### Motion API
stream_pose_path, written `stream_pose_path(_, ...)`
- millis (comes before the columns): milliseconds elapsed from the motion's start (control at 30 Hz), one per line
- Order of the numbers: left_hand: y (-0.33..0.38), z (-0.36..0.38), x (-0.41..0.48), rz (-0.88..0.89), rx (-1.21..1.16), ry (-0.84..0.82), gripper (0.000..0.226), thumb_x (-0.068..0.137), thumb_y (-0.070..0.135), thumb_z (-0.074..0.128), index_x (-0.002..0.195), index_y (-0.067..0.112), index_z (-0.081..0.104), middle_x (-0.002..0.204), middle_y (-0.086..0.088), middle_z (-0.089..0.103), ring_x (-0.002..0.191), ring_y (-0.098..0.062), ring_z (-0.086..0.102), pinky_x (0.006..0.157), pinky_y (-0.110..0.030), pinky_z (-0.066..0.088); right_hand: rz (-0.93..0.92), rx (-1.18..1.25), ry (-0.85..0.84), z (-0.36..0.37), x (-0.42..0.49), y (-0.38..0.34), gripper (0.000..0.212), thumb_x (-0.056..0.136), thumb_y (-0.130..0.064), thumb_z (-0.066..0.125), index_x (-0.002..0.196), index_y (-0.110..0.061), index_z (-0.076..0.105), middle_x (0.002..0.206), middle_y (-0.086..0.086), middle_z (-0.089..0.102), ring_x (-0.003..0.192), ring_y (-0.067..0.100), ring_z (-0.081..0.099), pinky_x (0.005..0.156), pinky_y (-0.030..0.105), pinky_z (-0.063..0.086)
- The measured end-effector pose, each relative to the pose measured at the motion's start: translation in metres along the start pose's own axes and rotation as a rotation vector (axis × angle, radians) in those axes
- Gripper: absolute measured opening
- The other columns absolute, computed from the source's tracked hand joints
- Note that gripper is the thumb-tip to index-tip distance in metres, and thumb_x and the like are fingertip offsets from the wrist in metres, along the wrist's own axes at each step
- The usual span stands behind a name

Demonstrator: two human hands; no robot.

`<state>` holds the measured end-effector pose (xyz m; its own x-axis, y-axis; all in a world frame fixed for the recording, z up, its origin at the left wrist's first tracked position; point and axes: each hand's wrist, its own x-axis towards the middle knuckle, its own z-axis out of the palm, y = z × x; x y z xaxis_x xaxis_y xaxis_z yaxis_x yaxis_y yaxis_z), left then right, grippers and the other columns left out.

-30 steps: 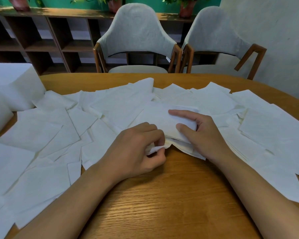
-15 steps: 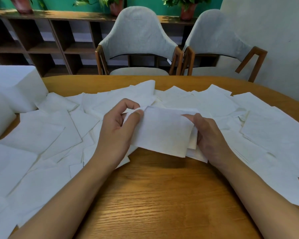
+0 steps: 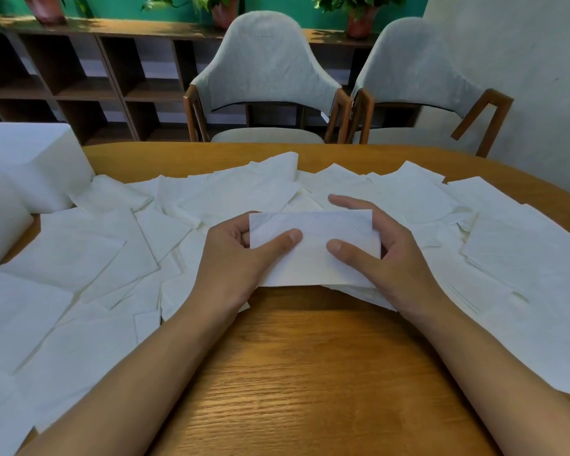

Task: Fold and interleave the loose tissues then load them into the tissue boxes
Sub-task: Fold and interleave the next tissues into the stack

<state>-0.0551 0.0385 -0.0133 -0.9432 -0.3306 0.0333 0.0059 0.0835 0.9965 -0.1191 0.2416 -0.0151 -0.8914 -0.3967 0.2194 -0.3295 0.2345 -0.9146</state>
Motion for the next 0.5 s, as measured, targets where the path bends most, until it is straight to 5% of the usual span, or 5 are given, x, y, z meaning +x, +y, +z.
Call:
stream_pose_path(133,-0.003,0.005,-0.003,0.019,-0.007,0.004,0.022,0.085,0.036,0.083,0.104,0.028,0.077,0.095,0.012,0.079,0.089,-0.008,0.076,0.072,-0.027,0.062,-0.042,-0.100,0.013,0.004,0.001,0.002,0.070,0.080,-0.054,0.071,0.142,-0.059,0.037,0.145,-0.044,0.032,0.129,-0.017,0.035,0.098,0.009,0.041)
stream_pose_path(267,-0.006,0.006,-0.002,0.098,0.099,0.018,0.018,0.084,0.042,0.083,0.097,0.034,0.073,0.093,0.021,0.074,0.090,-0.001,0.071,0.064,-0.017,0.055,-0.053,-0.122,0.044,0.004,0.002,0.002,0.076,0.089,-0.037,0.073,0.147,-0.056,0.027,0.139,-0.055,0.020,0.124,-0.034,0.017,0.097,-0.006,0.022)
stream_pose_path(500,-0.012,0.004,0.002,0.239,0.229,0.091,0.048,0.080,0.051,0.083,0.122,0.041,0.062,0.116,0.029,0.063,0.109,0.005,0.059,0.077,-0.016,0.055,-0.102,-0.115,0.092,0.004,0.002,-0.002,0.079,0.089,-0.032,0.074,0.144,-0.057,0.023,0.138,-0.056,0.019,0.127,-0.032,0.016,0.106,0.006,0.022)
